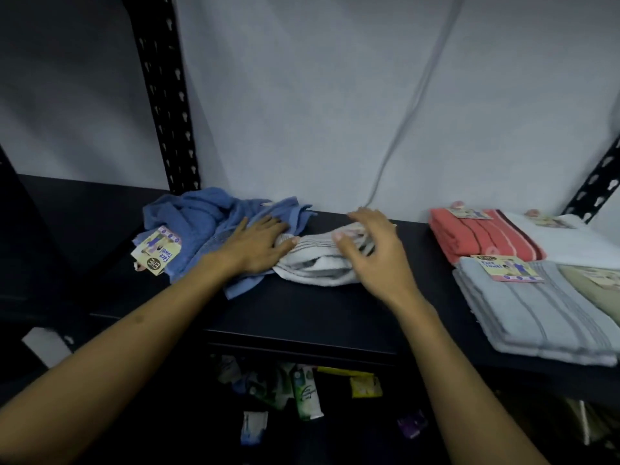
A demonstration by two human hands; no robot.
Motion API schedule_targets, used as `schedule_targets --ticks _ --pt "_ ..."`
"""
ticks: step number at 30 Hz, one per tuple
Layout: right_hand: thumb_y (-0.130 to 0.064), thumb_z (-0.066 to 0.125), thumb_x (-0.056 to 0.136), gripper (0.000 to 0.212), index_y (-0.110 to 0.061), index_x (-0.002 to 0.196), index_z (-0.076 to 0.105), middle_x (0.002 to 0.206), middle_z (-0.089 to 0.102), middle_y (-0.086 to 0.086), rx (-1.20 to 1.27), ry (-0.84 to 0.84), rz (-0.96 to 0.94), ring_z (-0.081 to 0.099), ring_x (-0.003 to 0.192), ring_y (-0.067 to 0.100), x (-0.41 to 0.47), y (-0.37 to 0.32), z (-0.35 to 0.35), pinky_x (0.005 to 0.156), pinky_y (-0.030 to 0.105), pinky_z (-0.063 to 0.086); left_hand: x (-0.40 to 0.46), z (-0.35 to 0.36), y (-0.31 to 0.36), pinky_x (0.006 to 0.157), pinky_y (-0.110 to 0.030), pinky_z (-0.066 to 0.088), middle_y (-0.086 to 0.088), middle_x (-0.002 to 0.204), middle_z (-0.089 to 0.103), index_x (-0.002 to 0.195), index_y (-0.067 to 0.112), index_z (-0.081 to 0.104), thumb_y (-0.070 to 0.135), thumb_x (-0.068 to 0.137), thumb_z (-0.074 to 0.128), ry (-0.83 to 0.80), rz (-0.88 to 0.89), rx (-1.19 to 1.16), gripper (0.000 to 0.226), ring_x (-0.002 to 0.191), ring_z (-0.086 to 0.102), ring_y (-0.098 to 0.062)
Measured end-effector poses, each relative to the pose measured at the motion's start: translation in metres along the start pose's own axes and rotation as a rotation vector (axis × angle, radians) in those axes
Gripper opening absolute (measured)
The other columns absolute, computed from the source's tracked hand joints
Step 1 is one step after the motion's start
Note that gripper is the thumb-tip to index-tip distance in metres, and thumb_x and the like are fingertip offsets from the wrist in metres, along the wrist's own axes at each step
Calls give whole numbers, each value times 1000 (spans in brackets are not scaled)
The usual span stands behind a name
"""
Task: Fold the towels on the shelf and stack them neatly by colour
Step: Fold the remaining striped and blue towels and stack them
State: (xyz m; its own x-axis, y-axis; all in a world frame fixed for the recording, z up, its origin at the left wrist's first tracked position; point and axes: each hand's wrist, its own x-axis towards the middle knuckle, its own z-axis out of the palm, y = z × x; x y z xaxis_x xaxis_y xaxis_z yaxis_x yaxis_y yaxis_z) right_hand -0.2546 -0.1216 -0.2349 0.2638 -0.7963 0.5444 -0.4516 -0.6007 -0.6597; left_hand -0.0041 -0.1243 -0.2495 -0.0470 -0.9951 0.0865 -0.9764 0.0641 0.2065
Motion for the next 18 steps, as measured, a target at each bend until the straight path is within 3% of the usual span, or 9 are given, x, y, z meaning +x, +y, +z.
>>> schedule_targets --ticks 3,6,9,11,14,16,18 --pt "-61 58 91 59 -29 141 55 161 32 1 -292 -227 29 9 154 20 3 15 20 122 47 18 -4 -3 -27 124 -52 11 7 163 31 151 28 41 79 90 11 40 37 29 85 153 20 -14" --pt "-69 54 89 65 -35 144 50 163 28 2 -339 -272 94 5 154 21 9 28 20 120 55 18 -3 -6 -46 122 -54 16 10 156 42 143 35 50 69 101 22 85 84 47 61 151 26 -14" --pt "-67 57 88 66 -31 143 50 161 28 6 -368 -118 90 11 152 24 10 32 18 118 55 19 -9 -7 -37 107 -49 37 14 112 62 112 36 63 67 100 21 201 162 3 53 119 55 -17" --pt "-59 63 89 60 -21 135 56 149 41 9 -376 57 62 28 143 28 8 33 17 113 53 29 -15 -10 -14 91 -40 43 13 93 65 101 31 65 67 98 26 292 214 -92 53 93 60 -14" --pt "-51 68 89 38 -16 104 64 107 57 3 -375 290 45 49 107 27 -3 27 14 90 43 38 -21 -12 17 96 -33 35 11 88 69 105 34 69 77 91 35 231 260 -117 57 87 57 -6" --pt "-52 64 92 33 -19 95 67 87 58 -9 -367 230 77 51 97 21 -14 18 12 87 38 33 -26 -13 30 91 -32 35 8 80 67 94 29 69 80 89 40 168 272 -101 59 79 57 -6" --pt "-51 59 95 34 -24 116 68 89 58 -17 -258 81 130 52 99 12 -23 14 12 94 33 35 -29 -14 39 79 -34 44 7 83 67 96 28 70 80 86 40 46 254 -179 60 78 59 -7"
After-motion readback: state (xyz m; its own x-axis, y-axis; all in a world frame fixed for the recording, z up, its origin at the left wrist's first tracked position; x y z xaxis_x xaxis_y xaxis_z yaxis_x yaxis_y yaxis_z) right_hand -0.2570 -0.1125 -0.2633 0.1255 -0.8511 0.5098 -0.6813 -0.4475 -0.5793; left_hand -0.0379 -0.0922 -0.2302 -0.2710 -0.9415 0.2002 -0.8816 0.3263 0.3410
